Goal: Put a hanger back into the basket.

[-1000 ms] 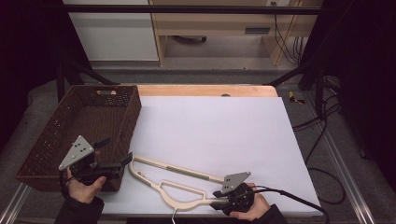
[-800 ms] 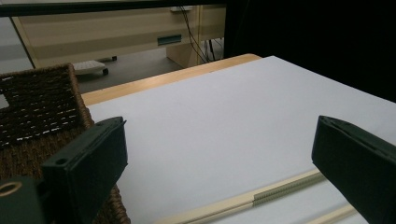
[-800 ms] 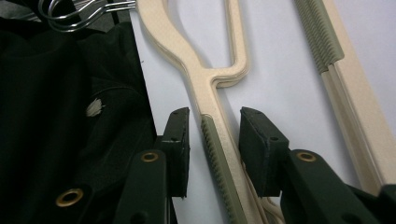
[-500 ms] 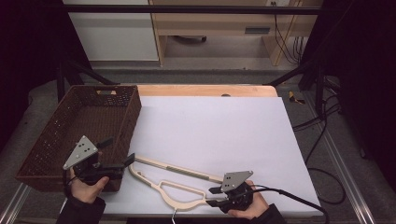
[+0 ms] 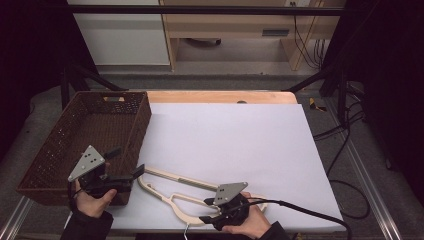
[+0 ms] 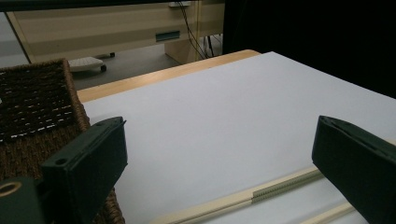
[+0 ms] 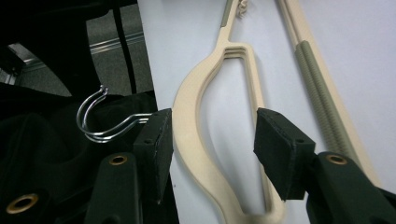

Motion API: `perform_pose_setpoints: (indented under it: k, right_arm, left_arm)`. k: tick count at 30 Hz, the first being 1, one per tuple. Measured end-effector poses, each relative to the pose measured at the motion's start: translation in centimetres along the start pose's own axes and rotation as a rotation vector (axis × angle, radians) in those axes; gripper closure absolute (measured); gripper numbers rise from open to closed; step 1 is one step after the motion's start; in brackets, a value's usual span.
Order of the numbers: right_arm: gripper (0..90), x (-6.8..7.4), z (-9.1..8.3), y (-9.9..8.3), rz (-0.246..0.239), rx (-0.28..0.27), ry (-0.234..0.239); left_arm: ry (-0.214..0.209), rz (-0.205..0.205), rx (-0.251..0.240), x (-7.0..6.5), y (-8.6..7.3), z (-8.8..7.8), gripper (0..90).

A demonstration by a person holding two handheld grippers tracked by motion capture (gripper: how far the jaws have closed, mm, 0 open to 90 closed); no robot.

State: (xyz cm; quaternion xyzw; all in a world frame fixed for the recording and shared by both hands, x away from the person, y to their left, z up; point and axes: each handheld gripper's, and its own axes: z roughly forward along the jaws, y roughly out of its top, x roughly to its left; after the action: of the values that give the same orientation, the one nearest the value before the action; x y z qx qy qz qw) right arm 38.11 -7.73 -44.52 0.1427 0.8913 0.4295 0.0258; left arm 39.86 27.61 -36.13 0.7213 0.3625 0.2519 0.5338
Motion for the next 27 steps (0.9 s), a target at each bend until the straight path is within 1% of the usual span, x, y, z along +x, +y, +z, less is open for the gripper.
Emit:
perform_pose_setpoints:
  k: [1,2,3,5,6,7,9,12,13,15,17,18,19,20,21,22,24,25,26,27]
  right_arm:
    - [46.9,0.0,0.3,0.1,0.01,0.001,-0.007]
    - [46.5,0.1,0.8,0.5,0.032,-0.003,-0.014]
    - [46.5,0.1,0.8,0.5,0.032,-0.003,-0.014]
    - [45.4,0.3,1.1,1.0,0.048,-0.012,-0.023]
    - [45.5,0.4,1.5,1.5,0.066,-0.03,-0.022]
    - [45.5,0.4,1.5,1.5,0.066,-0.03,-0.022]
    - [45.4,0.6,2.1,2.0,0.081,-0.033,-0.045]
    - [45.0,0.9,3.2,2.7,0.082,-0.031,-0.047]
    - [45.1,1.1,4.1,2.9,0.099,-0.01,-0.047]
    - [45.2,1.1,4.4,2.9,0.098,-0.007,-0.041]
    - [45.8,1.2,5.0,2.8,0.117,0.009,-0.045]
    - [46.5,1.3,5.2,2.7,0.111,0.019,-0.041]
    - [47.7,1.5,5.7,2.3,0.135,0.039,-0.044]
    - [47.7,1.5,5.7,2.3,0.135,0.039,-0.044]
    - [50.8,1.6,6.2,1.9,0.126,0.06,-0.04]
    - [51.8,1.6,6.4,1.8,0.13,0.066,-0.047]
    - [52.7,1.6,6.6,1.6,0.131,0.076,-0.039]
    - [55.1,1.6,6.8,1.5,0.131,0.1,-0.034]
    - [55.1,1.6,6.8,1.5,0.131,0.1,-0.034]
    - [58.0,1.7,7.0,1.4,0.137,0.095,-0.03]
  left_arm:
    - [0.0,0.0,0.0,0.0,0.0,0.0,3.3]
    - [0.0,0.0,0.002,0.0,0.0,0.0,3.3]
    - [0.0,-0.001,0.003,0.0,0.0,0.1,3.3]
    - [0.0,0.0,0.004,0.0,0.0,0.1,3.3]
    - [0.0,0.001,0.003,0.0,0.0,0.1,3.3]
    - [0.0,0.001,0.003,0.0,0.0,0.1,3.3]
    - [0.0,0.001,0.002,-0.1,0.0,0.0,3.3]
    - [0.003,0.0,-0.001,0.0,0.0,0.0,3.2]
    - [0.004,0.0,-0.002,0.0,0.0,-0.1,3.2]
    - [0.004,-0.001,-0.003,0.1,0.0,-0.1,3.2]
    - [0.006,-0.003,-0.006,0.1,0.0,-0.1,3.2]
    - [0.007,-0.002,-0.006,0.1,0.0,-0.2,3.2]
    - [0.008,-0.003,-0.007,0.1,0.0,-0.1,3.2]
    - [0.008,-0.003,-0.007,0.1,0.0,-0.1,3.2]
    - [0.008,-0.003,-0.005,0.1,0.0,-0.1,3.2]
    - [0.008,-0.002,-0.005,0.1,0.0,-0.1,3.1]
    - [0.008,0.0,-0.002,0.1,0.0,-0.1,3.2]
    - [0.007,0.001,-0.003,0.0,0.0,-0.1,3.2]
    - [0.007,0.001,-0.003,0.0,0.0,-0.1,3.2]
    - [0.008,-0.001,-0.002,0.1,0.0,-0.1,3.2]
